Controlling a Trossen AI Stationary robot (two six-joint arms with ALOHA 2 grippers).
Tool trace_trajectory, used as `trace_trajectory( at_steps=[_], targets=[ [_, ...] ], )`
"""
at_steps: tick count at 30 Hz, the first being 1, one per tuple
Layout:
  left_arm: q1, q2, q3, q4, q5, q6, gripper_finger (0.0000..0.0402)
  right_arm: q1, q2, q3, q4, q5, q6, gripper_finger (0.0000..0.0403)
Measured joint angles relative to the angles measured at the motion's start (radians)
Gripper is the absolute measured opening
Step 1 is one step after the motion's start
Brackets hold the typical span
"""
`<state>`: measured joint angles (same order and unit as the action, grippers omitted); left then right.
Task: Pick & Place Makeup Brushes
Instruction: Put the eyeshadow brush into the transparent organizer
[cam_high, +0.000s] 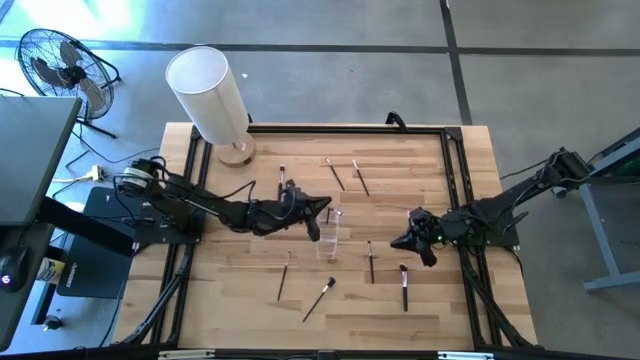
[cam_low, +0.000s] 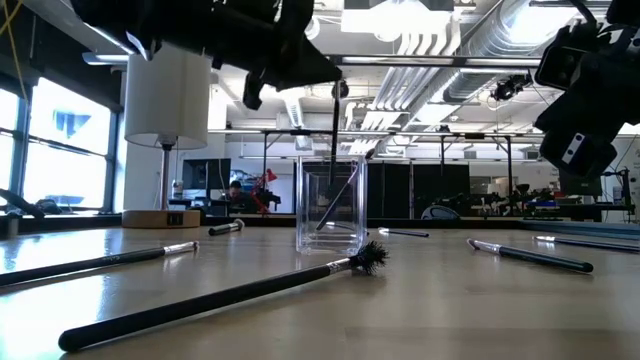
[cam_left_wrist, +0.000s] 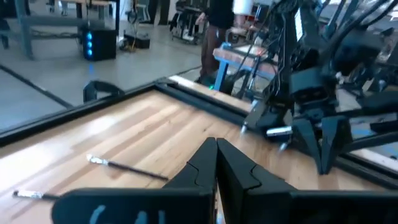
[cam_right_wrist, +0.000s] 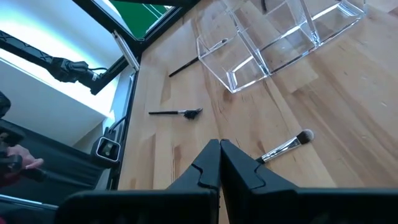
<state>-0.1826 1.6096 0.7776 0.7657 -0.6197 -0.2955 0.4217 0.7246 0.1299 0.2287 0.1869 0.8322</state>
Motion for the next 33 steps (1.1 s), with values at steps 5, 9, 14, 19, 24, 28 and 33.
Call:
trace_trajectory(
  at_steps=[5,9,14,19,24,28,33],
  targets=[
    [0.0,0.049,0.0,-0.008,0.0,-0.078,0.0,0.0,0.0,0.0,-0.002,0.0,-0.003,0.0],
    [-0.001,0.05,0.0,-0.01,0.0,-0.105,0.0,0.0,0.0,0.0,-0.002,0.0,-0.003,0.0],
    [-0.001,0.052,0.0,-0.034,0.0,-0.096,0.0015,-0.001,0.0,0.0,-0.002,0.007,-0.002,0.0],
    [-0.001,0.052,0.0,-0.04,0.025,-0.095,0.0062,-0.001,0.0,0.0,-0.003,0.008,-0.002,0.0],
    [-0.001,0.051,0.001,-0.043,0.087,-0.062,0.0109,-0.002,0.0,0.0,-0.003,0.018,-0.003,0.0],
    [-0.006,-0.015,0.022,-0.081,0.087,0.033,0.0123,-0.002,0.0,0.0,-0.003,0.05,-0.035,0.0],
    [-0.016,-0.139,0.104,-0.426,0.073,0.051,0.0111,-0.002,0.0,0.001,0.022,0.109,0.001,0.0]
  ],
)
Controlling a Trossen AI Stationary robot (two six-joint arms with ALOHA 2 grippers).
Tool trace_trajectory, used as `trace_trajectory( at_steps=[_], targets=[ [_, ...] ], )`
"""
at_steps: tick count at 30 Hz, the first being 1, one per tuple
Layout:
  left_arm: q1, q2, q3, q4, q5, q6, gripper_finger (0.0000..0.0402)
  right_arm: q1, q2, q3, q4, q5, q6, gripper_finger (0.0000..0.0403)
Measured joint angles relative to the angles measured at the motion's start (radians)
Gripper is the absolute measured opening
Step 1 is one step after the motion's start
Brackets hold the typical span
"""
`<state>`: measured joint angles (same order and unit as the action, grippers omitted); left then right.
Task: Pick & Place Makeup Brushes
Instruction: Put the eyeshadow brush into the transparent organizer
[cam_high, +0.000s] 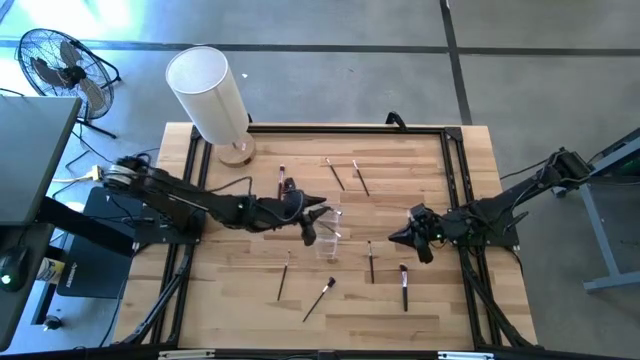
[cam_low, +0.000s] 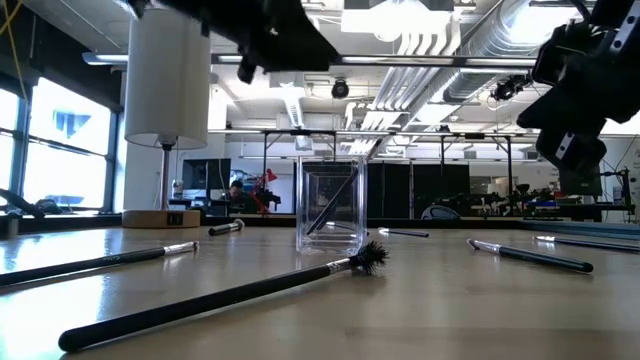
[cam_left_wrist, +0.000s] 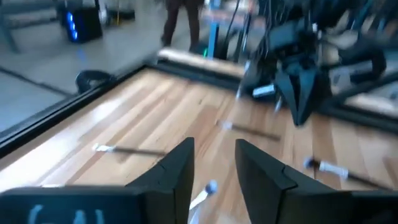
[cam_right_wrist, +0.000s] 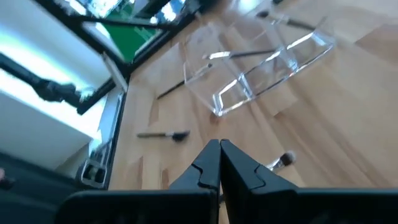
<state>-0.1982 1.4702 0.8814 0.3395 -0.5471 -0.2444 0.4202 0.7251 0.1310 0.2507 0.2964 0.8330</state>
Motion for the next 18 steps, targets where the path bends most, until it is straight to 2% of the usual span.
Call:
trace_trajectory(
  at_steps=[3,5,7,8,13,18],
  targets=[
    [0.001,-0.083,0.067,-0.301,0.009,-0.066,0.0078,0.0,0.015,0.034,-0.034,0.053,0.012,0.0],
    [0.002,-0.141,0.078,-0.485,0.035,-0.097,0.0037,0.0,0.038,0.082,-0.083,0.088,0.003,0.0],
    [0.002,-0.189,0.07,-0.598,0.063,-0.113,0.001,-0.001,0.081,0.152,-0.141,0.127,-0.004,0.0],
    [0.002,-0.215,0.054,-0.637,0.063,-0.13,0.0011,-0.002,0.104,0.188,-0.181,0.145,-0.004,0.0],
    [-0.024,-0.37,-0.08,-0.68,0.071,-0.157,0.0002,-0.032,0.287,0.402,-0.446,0.175,0.125,0.0],
    [-0.072,-0.526,-0.221,-0.671,0.087,-0.158,0.0001,-0.076,0.533,0.633,-0.646,0.084,0.185,0.0]
  ],
)
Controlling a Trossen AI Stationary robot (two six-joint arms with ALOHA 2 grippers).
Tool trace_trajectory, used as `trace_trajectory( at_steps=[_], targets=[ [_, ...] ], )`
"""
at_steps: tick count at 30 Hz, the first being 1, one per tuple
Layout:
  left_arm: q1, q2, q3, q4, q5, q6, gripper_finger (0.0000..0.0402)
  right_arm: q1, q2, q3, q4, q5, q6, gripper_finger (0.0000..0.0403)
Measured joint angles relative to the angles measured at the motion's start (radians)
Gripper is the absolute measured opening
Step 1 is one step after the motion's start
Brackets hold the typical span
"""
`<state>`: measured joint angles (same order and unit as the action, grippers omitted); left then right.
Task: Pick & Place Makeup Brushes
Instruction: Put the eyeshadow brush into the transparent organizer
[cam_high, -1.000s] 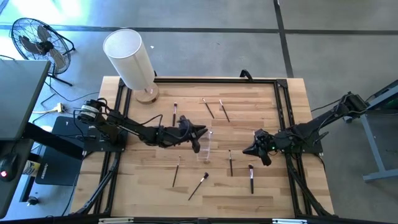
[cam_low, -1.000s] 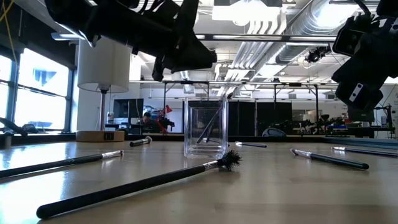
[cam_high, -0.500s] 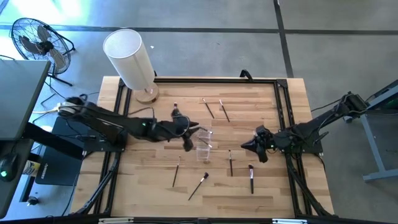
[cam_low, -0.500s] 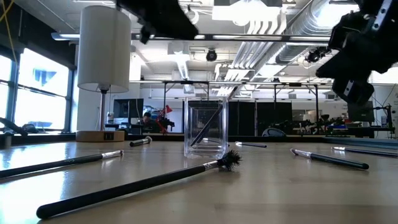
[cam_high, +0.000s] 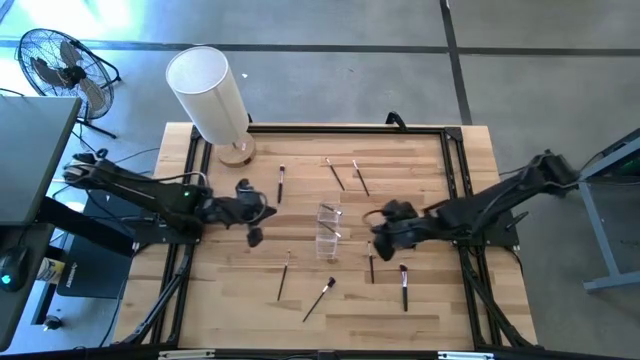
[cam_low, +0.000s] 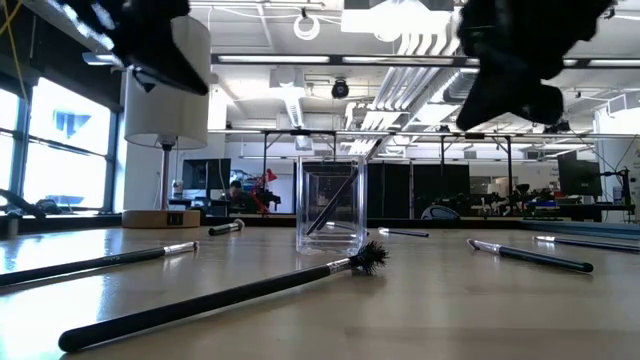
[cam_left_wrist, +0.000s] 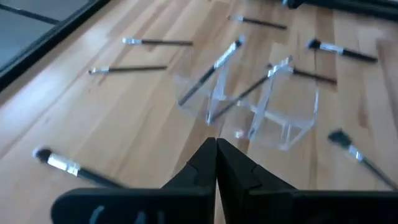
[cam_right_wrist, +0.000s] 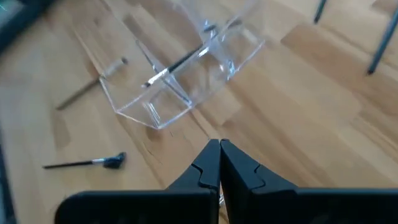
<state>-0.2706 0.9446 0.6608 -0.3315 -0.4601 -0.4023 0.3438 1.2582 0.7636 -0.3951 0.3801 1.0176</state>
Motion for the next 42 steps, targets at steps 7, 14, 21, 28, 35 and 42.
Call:
trace_trajectory(
  at_steps=[7,14,21,28,35,42],
  targets=[
    [-0.045,-0.234,-0.192,0.08,0.013,-0.01,0.0001,-0.059,0.335,0.315,-0.323,-0.086,0.202,0.0],
    [-0.044,-0.391,-0.262,0.06,0.077,-0.007,0.0,-0.103,0.52,0.461,-0.532,-0.2,0.363,0.002],
    [-0.044,-0.455,-0.267,0.031,0.115,0.012,0.0,-0.11,0.575,0.466,-0.519,-0.224,0.423,0.0079],
    [-0.044,-0.465,-0.267,0.026,0.151,0.032,0.0,-0.129,0.609,0.466,-0.52,-0.241,0.465,0.0102],
    [-0.044,-0.465,-0.267,0.013,0.166,0.033,0.0,-0.137,0.639,0.464,-0.52,-0.253,0.527,0.0085],
    [-0.044,-0.465,-0.267,0.014,0.177,0.032,0.0,-0.127,0.637,0.464,-0.503,-0.226,0.549,0.0073]
  ],
)
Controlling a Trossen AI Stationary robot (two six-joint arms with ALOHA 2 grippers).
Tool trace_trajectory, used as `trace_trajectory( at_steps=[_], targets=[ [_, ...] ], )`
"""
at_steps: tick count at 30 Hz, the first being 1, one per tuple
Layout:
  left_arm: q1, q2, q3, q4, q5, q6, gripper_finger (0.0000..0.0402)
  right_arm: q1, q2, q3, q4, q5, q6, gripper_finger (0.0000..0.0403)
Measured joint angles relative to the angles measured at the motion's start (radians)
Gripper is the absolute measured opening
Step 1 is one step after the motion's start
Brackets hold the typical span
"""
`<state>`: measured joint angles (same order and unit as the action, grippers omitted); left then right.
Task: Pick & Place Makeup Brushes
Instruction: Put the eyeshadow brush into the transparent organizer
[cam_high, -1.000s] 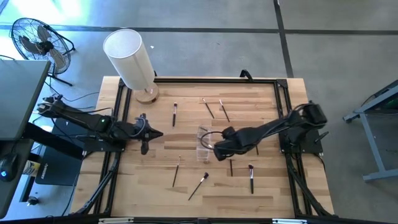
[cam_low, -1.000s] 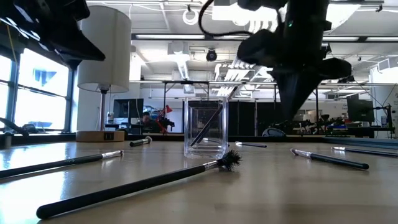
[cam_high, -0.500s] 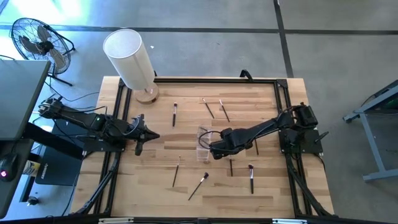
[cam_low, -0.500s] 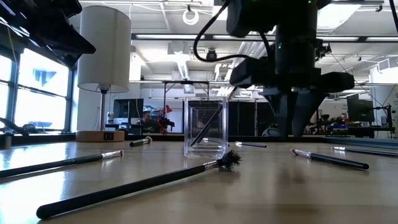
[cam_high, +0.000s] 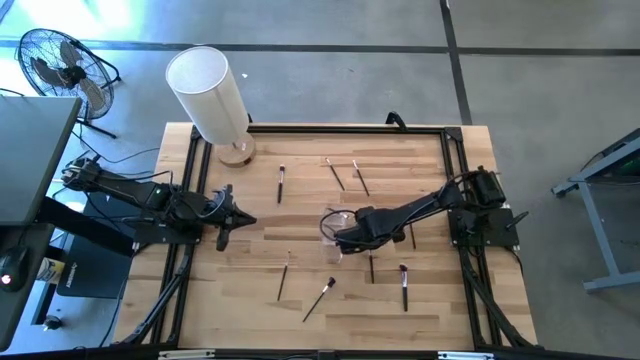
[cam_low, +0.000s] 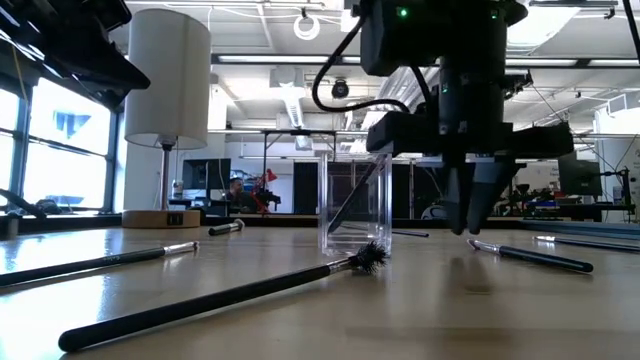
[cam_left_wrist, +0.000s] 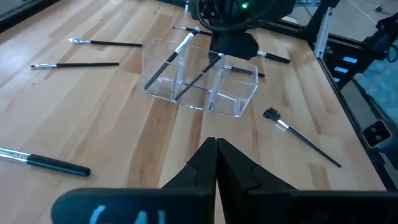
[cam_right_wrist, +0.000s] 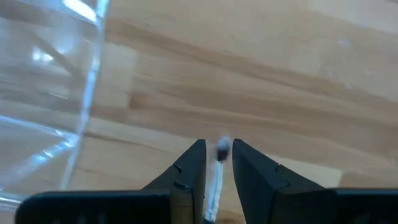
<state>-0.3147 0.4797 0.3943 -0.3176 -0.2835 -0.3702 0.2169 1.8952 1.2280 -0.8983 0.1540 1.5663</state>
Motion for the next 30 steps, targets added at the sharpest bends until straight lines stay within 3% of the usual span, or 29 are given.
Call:
trace_trajectory(
  at_steps=[9,16,22,26,30],
  targets=[
    [0.0,0.0,0.0,-0.001,0.015,-0.001,0.0,0.025,-0.039,0.001,0.013,0.036,0.004,0.0112],
    [0.0,0.0,0.0,0.0,0.015,-0.001,0.0,0.057,-0.11,0.002,-0.053,0.059,0.0,0.0115],
    [0.0,0.0,0.0,0.0,0.015,-0.001,0.0,0.136,-0.111,0.001,-0.086,0.041,-0.183,0.0106],
    [0.0,0.0,0.0,0.0,0.015,-0.001,0.0,0.19,-0.112,-0.005,-0.073,0.113,-0.161,0.0104],
    [0.0,0.0,0.001,0.0,0.014,-0.001,0.0,0.215,-0.111,-0.082,0.066,0.201,-0.081,0.0104]
  ],
)
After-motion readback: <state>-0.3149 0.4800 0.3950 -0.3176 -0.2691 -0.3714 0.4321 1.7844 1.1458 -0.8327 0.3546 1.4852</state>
